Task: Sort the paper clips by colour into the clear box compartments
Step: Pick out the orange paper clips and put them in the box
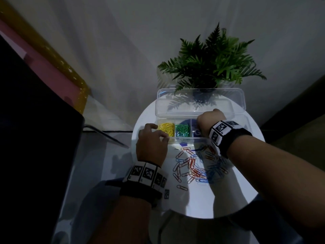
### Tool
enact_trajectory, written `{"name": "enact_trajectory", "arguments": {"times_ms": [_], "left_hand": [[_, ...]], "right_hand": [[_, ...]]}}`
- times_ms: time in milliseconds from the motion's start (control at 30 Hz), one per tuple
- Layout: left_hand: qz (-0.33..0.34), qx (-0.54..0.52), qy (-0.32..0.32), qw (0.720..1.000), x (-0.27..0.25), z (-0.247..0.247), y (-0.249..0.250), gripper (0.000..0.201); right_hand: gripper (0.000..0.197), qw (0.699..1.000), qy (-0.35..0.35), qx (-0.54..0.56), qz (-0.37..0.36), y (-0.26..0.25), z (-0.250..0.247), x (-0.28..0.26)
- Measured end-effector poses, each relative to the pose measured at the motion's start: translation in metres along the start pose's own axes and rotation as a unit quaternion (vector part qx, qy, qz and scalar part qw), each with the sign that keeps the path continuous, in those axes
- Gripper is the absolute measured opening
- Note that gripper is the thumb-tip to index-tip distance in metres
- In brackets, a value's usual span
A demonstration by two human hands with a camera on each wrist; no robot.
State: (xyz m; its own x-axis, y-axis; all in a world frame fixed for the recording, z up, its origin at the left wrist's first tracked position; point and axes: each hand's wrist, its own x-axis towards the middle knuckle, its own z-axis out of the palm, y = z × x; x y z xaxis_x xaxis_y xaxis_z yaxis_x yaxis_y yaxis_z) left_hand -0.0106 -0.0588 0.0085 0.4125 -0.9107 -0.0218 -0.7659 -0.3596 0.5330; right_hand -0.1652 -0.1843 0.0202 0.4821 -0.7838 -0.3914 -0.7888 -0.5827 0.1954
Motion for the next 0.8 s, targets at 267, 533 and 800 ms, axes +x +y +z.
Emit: {"name": "enact_trajectory", "arguments": {"times_ms": [267, 533, 800], "left_hand": [[0.000, -0.006, 0.002, 1.000, 0.002, 0.002, -0.001, 0.008], [-0.003, 0.001, 0.002, 1.000, 0.001, 0.002, 0.000, 0.009], [-0.001, -0.001, 0.006, 1.000, 0.001, 0.002, 0.000, 0.009]], "right_hand": [[0.011, 0.999, -0.014, -0.026, -0.022, 0.002, 0.009, 0.004], [0.019, 1.000, 0.008, -0.017, -0.012, 0.003, 0.015, 0.004], [0.015, 1.000, 0.004, 0.009, -0.013, 0.005, 0.018, 0.013]]}}
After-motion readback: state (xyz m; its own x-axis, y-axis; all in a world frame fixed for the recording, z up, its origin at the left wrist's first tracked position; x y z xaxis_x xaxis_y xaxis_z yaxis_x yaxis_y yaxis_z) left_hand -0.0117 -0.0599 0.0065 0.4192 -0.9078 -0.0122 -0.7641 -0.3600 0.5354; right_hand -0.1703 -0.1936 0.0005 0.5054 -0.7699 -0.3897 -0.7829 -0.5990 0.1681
